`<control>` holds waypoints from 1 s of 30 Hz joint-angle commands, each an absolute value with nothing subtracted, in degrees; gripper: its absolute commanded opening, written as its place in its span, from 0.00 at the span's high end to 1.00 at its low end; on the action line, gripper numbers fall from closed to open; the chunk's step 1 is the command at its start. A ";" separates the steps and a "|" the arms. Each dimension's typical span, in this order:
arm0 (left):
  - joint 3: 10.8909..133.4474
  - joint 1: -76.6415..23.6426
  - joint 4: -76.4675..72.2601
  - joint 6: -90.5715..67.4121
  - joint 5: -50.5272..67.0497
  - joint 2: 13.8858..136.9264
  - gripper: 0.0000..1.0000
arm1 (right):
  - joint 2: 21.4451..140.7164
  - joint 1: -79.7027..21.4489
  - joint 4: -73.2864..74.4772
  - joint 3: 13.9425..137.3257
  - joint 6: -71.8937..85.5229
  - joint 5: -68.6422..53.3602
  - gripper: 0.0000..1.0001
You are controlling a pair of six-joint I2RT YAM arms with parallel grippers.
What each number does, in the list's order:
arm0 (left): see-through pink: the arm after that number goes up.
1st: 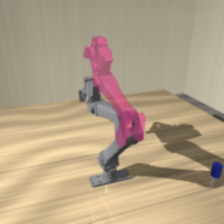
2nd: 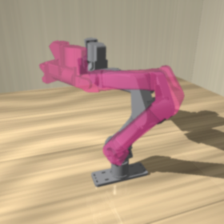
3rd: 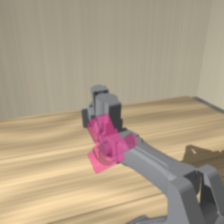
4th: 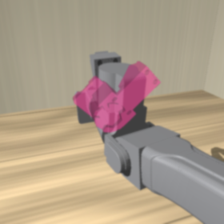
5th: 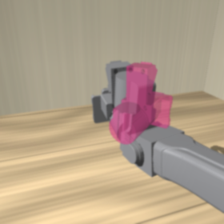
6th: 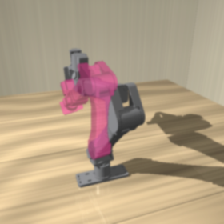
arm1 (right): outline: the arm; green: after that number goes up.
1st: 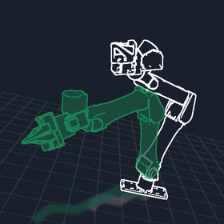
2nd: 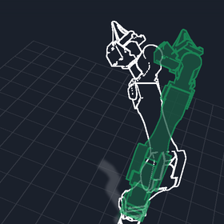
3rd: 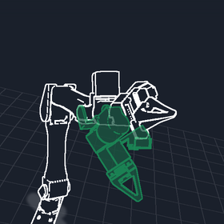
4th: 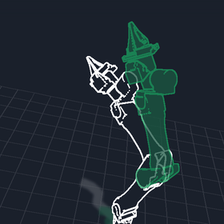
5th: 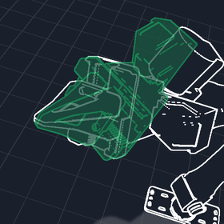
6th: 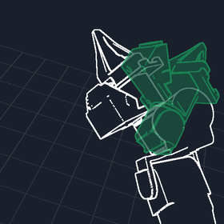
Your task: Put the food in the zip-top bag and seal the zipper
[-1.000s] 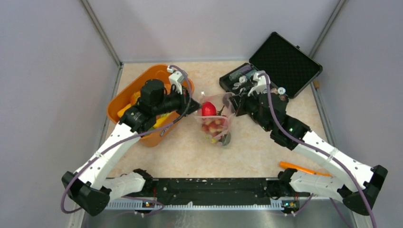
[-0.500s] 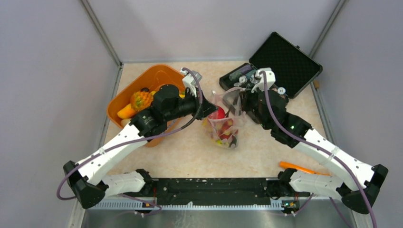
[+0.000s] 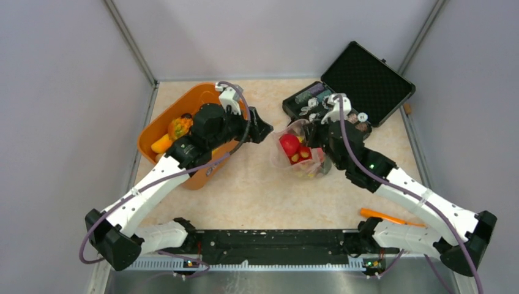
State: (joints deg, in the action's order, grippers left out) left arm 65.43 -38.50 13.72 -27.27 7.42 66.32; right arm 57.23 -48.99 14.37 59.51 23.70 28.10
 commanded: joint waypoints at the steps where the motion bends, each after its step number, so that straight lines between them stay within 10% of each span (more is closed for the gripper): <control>1: 60.72 -34.46 15.03 -26.62 8.01 61.63 0.10 | 59.20 -49.04 7.67 57.45 27.76 22.32 1.00; 6: 59.52 -33.87 20.04 -22.20 10.44 52.99 0.01 | 62.94 -49.04 7.33 58.79 27.34 19.51 1.00; 14: 61.84 -31.18 40.95 -23.71 -21.12 47.64 0.01 | 63.59 -49.06 5.37 58.23 26.79 17.16 1.00; 30: 57.43 -16.61 38.85 -23.44 -20.66 66.00 0.08 | 62.87 -49.04 5.13 58.04 26.18 17.19 1.00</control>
State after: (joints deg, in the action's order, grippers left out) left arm 57.63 -18.61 42.28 -23.94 -18.24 64.01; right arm 63.83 -48.99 8.95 56.99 26.59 17.76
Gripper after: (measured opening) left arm 0.920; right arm 0.003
